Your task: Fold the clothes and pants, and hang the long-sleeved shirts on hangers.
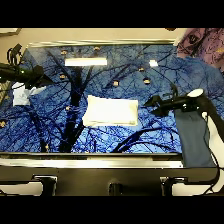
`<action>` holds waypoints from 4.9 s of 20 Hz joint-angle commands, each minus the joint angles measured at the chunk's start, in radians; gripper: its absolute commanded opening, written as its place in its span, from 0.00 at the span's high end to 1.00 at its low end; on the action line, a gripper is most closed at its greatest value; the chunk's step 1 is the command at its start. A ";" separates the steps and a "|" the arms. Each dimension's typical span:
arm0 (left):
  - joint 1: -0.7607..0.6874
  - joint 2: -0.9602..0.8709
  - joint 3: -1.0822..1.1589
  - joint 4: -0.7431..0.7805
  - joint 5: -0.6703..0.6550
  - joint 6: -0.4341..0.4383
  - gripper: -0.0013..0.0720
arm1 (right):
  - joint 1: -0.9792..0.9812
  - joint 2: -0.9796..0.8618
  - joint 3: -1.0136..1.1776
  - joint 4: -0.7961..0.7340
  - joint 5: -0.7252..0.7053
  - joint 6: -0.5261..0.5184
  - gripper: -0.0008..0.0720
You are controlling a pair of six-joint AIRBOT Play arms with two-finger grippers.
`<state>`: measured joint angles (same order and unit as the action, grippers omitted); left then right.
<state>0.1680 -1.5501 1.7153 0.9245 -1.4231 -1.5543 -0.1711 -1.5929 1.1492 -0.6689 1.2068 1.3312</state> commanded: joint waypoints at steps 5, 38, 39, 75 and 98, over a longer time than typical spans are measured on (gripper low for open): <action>0.001 0.001 0.000 0.000 0.001 0.002 0.96 | 0.097 -0.134 -0.089 0.224 -0.197 -0.186 0.18; -0.001 0.001 0.000 -0.029 -0.002 -0.028 0.96 | -0.264 0.056 0.541 -0.420 -0.161 0.580 0.95; -0.001 0.001 0.000 -0.039 -0.002 -0.028 0.96 | -0.272 0.070 0.541 -0.462 -0.154 0.615 0.95; -0.025 -0.002 0.000 -0.060 -0.001 -0.023 0.96 | -0.273 0.501 -0.169 -1.156 0.283 1.050 0.95; -0.026 -0.002 0.000 -0.060 -0.001 -0.024 0.96 | -0.273 0.541 -0.351 -1.277 0.281 0.957 0.24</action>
<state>0.1425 -1.5517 1.7153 0.8642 -1.4246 -1.5780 -0.4446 -1.0561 0.7906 -1.9385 1.5089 2.3455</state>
